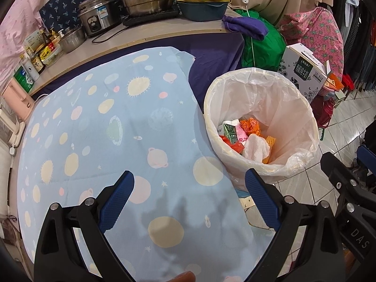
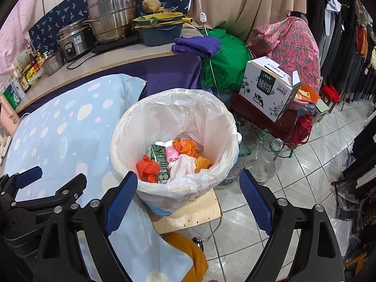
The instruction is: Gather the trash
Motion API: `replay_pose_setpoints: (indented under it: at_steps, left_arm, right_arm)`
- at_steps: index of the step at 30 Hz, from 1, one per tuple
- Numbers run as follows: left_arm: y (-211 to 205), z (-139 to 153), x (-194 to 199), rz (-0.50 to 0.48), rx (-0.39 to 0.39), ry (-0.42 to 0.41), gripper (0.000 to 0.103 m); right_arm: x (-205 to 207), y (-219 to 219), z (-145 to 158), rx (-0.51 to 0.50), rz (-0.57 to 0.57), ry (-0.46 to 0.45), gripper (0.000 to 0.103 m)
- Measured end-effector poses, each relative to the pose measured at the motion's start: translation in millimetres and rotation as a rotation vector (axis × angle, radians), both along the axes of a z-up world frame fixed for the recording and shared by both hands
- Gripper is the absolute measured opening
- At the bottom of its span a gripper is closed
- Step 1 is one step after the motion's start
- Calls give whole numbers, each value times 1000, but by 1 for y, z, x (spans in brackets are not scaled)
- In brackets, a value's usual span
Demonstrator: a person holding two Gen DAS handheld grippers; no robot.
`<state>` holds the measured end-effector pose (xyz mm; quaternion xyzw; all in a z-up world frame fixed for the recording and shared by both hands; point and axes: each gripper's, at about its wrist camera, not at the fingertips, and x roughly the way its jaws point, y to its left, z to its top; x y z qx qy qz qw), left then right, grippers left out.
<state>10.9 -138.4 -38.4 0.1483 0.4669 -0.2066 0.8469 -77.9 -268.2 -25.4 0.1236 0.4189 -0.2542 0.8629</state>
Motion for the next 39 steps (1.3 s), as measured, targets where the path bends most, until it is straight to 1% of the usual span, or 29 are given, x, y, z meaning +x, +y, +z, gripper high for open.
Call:
replay_pose_setpoints:
  at_steps: [11,18,39]
  left_arm:
    - [0,0,-4,-14,9,-1,91]
    - [0,1,-4,-10,-4,4,91]
    - [-2,2,-5,5,-6,-7,89]
  right_arm:
    - [-4,2,2,-2,-5,-10,85]
    - [-5,1,4,-4,-8,-14,85]
    - [-5,-2,8,-6,-9,-13,85]
